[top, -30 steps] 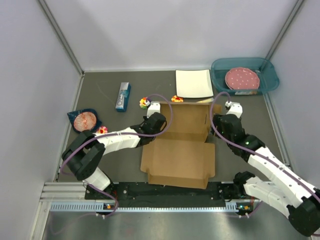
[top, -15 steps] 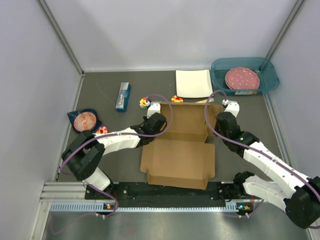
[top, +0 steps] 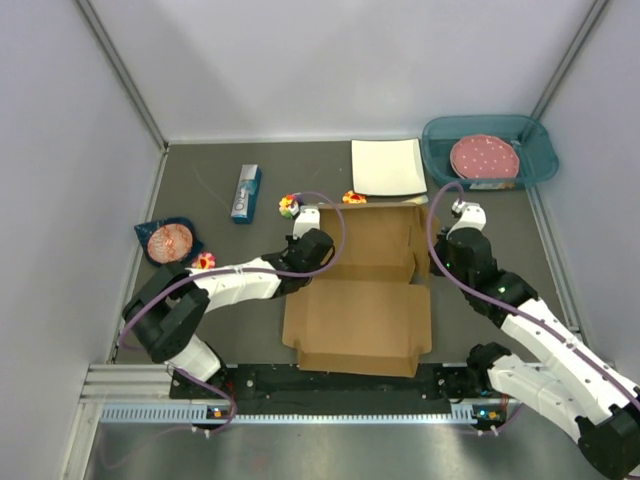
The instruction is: Fold the paper box
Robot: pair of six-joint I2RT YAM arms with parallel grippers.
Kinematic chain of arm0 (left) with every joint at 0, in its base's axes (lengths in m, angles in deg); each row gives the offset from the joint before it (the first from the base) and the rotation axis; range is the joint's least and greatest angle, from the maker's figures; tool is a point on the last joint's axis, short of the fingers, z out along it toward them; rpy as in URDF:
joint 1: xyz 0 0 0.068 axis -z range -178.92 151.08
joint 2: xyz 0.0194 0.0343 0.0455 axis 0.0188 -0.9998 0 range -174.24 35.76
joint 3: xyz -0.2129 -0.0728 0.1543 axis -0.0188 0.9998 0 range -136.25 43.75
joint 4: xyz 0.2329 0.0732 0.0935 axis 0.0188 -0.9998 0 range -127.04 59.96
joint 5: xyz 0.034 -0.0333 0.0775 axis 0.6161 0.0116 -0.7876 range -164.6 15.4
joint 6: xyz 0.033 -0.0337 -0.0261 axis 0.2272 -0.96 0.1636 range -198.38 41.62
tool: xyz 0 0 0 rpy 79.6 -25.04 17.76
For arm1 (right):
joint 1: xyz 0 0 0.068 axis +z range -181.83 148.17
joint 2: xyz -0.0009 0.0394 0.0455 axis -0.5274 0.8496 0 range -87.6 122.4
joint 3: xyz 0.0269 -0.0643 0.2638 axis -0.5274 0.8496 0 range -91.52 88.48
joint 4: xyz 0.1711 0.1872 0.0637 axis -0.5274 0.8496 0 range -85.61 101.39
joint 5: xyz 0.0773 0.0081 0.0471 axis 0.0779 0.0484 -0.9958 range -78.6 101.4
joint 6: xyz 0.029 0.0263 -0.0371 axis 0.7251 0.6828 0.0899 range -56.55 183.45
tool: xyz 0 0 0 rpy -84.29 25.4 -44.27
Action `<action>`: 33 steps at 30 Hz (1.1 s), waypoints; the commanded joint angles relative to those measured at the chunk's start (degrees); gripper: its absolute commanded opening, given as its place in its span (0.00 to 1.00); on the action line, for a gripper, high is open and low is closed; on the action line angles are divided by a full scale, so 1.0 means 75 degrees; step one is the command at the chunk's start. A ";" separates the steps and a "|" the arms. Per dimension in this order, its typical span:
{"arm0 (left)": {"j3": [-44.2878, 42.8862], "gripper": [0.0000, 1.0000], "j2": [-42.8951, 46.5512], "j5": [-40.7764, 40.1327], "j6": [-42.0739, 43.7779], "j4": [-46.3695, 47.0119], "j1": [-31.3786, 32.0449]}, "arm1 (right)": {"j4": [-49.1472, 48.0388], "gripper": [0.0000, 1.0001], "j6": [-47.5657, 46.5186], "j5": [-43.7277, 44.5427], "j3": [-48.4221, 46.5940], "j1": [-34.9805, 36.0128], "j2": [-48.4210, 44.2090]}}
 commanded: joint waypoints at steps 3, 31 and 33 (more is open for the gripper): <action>0.0408 0.00 -0.0062 -0.0148 0.0115 -0.0893 0.0178 | -0.0245 0.00 0.0345 -0.0995 -0.0634 -0.0024 -0.0165; 0.0139 0.00 -0.0425 -0.0359 0.0325 -0.0823 0.0296 | -0.0609 0.46 -0.0111 -0.1442 0.0105 0.0667 0.0480; 0.0139 0.00 -0.0413 -0.0371 0.0325 -0.0823 0.0296 | -0.0399 0.53 -0.0170 -0.1289 -0.0082 0.0667 0.0339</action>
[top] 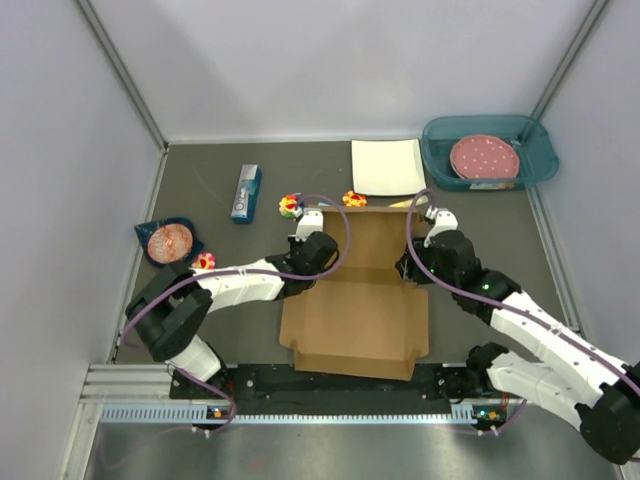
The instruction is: Fold the paper box
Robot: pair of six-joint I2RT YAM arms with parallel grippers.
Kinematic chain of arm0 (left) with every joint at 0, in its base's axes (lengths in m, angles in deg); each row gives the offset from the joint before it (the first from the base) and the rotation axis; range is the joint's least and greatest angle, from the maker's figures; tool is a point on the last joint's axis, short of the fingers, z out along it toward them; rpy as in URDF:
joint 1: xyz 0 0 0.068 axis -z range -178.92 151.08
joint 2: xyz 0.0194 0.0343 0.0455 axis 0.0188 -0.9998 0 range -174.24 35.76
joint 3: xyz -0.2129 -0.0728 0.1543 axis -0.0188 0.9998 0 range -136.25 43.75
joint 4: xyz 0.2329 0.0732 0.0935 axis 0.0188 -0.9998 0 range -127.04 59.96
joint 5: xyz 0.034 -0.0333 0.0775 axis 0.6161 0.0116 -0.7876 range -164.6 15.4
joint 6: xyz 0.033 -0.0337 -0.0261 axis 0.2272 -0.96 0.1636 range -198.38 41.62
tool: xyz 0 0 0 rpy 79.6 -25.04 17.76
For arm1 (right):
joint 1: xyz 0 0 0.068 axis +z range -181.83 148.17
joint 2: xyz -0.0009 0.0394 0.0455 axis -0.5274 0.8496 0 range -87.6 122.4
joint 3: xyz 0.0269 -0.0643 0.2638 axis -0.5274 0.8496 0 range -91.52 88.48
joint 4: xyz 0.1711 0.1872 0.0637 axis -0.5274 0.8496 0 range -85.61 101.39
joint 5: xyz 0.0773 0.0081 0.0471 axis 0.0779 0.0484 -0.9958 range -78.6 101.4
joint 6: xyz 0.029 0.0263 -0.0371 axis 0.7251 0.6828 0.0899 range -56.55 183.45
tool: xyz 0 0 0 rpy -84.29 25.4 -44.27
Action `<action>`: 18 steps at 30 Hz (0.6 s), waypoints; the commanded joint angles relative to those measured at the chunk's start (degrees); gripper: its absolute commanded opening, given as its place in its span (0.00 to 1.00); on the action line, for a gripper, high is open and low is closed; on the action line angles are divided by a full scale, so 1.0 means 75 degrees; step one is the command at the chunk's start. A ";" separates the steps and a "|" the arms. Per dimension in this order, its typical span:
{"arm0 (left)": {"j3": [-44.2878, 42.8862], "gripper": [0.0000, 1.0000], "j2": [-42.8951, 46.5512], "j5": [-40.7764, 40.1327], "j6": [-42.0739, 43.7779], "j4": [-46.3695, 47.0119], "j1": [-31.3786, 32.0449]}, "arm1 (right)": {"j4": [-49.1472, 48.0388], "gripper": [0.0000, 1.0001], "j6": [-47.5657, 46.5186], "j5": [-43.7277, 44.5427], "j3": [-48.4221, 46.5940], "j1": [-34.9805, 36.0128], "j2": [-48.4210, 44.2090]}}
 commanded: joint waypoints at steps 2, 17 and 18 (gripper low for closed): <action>0.0165 0.00 -0.0311 0.0215 0.0291 -0.0805 0.0033 | 0.0524 0.55 -0.0188 0.0440 -0.0457 0.0067 -0.0507; 0.0270 0.00 -0.0241 0.0215 0.0337 -0.0712 0.0033 | 0.1426 0.64 -0.0306 0.2503 -0.1348 -0.0411 -0.1833; 0.0282 0.00 -0.0218 0.0238 0.0337 -0.0723 0.0033 | 0.1426 0.64 -0.0178 0.2212 -0.1255 -0.0530 -0.1611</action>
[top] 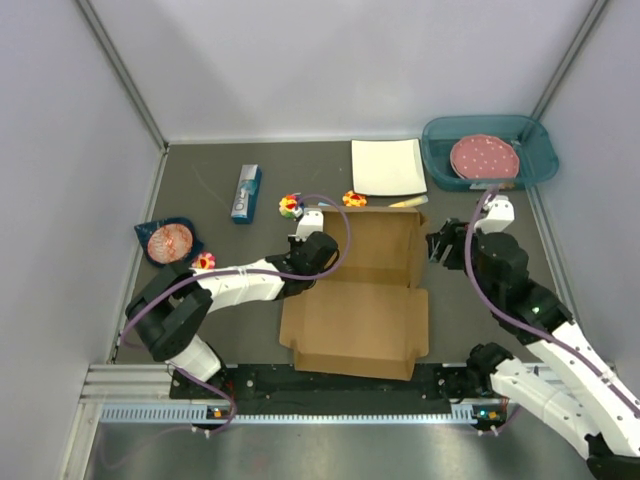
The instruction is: Fold the paper box
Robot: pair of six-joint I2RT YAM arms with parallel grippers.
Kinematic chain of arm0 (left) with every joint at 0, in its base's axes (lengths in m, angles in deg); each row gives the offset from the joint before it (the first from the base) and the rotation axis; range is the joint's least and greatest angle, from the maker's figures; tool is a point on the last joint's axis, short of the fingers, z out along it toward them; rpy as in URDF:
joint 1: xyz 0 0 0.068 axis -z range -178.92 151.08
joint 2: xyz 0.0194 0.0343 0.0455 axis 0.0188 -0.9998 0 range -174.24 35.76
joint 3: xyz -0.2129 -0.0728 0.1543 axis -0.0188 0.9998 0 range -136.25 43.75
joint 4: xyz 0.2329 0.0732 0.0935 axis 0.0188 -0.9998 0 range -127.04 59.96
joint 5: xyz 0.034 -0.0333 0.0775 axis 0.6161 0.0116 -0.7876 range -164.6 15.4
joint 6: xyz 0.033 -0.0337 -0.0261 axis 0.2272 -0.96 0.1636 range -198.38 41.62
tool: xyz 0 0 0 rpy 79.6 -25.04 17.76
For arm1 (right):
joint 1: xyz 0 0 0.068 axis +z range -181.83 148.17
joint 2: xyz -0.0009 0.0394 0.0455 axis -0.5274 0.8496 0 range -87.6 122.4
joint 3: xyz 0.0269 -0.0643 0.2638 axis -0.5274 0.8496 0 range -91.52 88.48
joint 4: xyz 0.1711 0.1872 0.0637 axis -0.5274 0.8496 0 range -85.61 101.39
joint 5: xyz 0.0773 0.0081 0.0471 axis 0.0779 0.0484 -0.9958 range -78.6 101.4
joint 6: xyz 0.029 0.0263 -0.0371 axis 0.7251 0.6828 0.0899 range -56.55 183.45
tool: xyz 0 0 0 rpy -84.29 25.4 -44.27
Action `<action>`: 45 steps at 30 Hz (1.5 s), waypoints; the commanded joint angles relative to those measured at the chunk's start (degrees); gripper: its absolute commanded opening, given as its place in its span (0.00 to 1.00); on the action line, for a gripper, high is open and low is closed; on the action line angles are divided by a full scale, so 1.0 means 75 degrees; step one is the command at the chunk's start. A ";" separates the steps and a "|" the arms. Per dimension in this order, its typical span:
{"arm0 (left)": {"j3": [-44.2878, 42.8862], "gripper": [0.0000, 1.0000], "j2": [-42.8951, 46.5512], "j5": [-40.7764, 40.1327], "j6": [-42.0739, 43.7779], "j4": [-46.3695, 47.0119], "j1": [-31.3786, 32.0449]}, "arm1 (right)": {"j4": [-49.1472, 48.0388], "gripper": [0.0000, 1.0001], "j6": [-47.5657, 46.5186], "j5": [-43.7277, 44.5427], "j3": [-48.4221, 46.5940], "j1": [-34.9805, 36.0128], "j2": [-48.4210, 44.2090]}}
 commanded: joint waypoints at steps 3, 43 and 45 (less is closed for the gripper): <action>0.0282 0.00 -0.0191 0.0303 0.0285 -0.0717 0.0039 | 0.0104 0.63 0.0279 0.0076 0.0250 -0.0569 0.0898; 0.0364 0.00 0.0172 0.0092 0.0824 -0.0413 0.0297 | -0.2593 0.18 -0.0108 -0.0020 0.0404 -0.0581 0.4381; 0.0352 0.00 0.0184 0.0080 0.0824 -0.0401 0.0297 | -0.2488 0.03 -0.0166 0.0109 0.0404 -0.0581 0.4357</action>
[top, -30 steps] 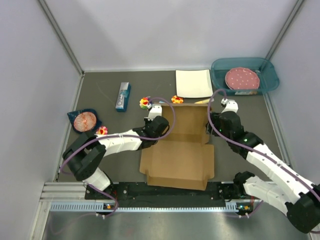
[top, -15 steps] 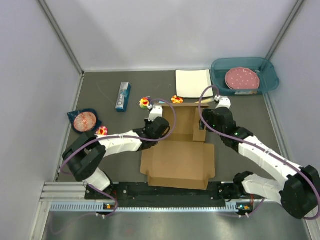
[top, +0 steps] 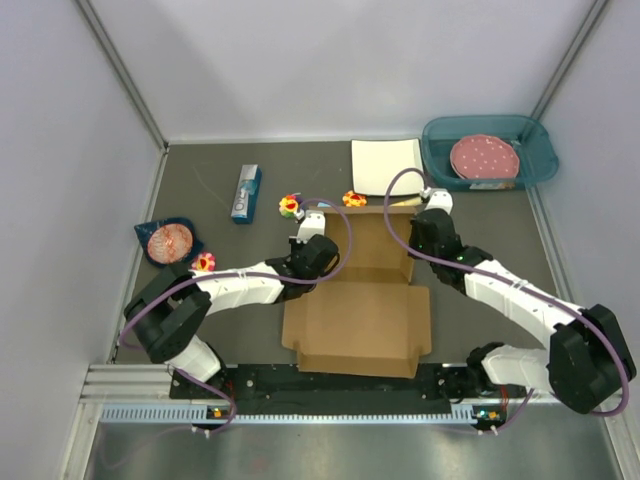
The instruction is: Fold the paper box
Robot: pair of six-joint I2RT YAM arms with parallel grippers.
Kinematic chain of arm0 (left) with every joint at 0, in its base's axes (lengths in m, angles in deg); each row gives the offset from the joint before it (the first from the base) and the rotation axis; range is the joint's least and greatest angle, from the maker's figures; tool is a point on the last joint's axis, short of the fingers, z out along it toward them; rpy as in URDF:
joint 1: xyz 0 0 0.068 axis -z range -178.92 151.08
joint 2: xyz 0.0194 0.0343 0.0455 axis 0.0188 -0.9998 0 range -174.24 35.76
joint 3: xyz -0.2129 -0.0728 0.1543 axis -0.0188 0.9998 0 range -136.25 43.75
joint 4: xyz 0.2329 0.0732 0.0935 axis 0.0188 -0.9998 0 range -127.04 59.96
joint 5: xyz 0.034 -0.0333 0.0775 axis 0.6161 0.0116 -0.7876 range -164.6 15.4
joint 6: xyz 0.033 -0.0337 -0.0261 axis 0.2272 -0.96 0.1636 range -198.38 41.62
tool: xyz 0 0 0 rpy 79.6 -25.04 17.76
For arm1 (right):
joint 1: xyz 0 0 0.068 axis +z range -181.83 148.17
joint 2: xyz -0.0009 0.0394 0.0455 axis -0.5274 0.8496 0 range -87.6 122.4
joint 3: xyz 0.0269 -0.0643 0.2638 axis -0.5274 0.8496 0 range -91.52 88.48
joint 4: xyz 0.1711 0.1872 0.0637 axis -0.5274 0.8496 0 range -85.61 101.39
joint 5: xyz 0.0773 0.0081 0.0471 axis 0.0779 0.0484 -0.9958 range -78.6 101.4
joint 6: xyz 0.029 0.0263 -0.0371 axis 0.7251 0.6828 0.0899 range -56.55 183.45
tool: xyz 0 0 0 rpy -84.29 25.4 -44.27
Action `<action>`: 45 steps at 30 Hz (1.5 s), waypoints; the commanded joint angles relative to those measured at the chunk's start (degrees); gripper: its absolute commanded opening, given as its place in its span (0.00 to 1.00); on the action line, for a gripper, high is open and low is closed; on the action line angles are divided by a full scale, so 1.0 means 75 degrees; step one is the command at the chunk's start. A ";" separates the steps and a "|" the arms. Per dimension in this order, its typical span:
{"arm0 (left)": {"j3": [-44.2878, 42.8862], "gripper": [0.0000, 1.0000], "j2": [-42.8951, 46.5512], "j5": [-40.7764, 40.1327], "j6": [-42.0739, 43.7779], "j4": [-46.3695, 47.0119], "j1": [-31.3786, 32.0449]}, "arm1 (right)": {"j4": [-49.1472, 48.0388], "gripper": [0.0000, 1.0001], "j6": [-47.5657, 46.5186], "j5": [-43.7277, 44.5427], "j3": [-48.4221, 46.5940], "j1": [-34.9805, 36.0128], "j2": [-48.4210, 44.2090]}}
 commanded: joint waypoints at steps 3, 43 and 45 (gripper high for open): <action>0.0151 0.00 0.0055 0.0229 0.0582 -0.0555 0.0146 | 0.0074 0.00 -0.0132 0.0395 -0.0135 -0.0048 -0.0041; 0.0046 0.00 0.0114 0.0147 0.0289 -0.0731 0.0145 | 0.1269 0.13 0.0126 -0.0542 0.0076 -0.0024 0.0463; 0.0046 0.00 0.0149 0.0135 0.0289 -0.0743 0.0145 | 0.1339 0.00 0.0126 -0.0519 0.0052 0.0010 0.0522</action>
